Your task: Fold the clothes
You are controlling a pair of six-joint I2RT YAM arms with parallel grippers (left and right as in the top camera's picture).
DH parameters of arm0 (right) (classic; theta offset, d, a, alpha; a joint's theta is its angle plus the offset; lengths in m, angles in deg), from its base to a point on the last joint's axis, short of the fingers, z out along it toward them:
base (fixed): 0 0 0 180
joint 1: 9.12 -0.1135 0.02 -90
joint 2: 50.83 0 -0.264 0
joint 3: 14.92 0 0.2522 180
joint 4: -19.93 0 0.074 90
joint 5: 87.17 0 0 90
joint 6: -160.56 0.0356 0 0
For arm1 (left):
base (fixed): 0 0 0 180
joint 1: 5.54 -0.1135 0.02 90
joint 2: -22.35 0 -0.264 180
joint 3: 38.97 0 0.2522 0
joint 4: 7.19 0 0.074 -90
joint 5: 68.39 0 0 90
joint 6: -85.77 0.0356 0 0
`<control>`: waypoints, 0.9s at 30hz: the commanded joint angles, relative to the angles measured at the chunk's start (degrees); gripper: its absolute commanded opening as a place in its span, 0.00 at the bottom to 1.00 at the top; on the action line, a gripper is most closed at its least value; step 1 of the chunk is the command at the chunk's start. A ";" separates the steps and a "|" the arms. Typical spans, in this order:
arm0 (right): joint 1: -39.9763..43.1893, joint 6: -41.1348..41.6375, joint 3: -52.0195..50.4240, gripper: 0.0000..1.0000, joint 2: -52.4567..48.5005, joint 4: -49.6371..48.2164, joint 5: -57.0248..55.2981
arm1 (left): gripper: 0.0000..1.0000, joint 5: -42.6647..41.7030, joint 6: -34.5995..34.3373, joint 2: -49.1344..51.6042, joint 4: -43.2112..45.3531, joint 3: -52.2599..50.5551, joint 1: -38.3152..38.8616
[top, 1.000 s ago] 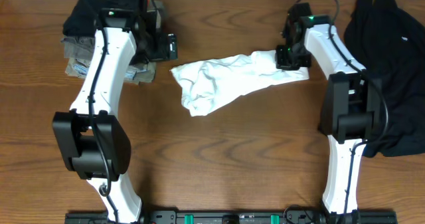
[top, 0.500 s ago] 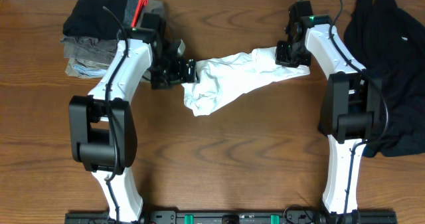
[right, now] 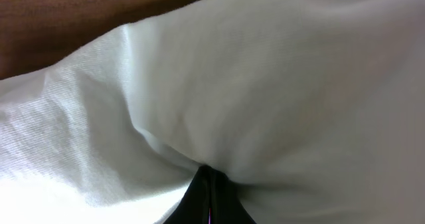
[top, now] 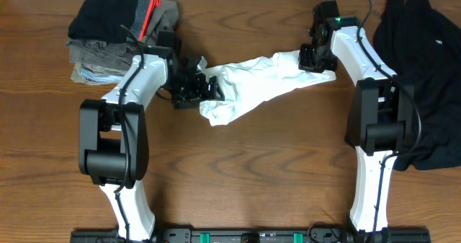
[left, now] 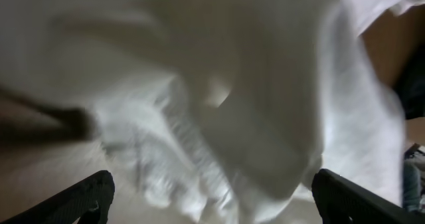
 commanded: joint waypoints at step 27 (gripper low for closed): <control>-0.52 -1.25 -0.02 0.02 -0.63 -0.28 -0.20 | 0.96 7.78 -9.88 0.28 6.14 -5.84 5.18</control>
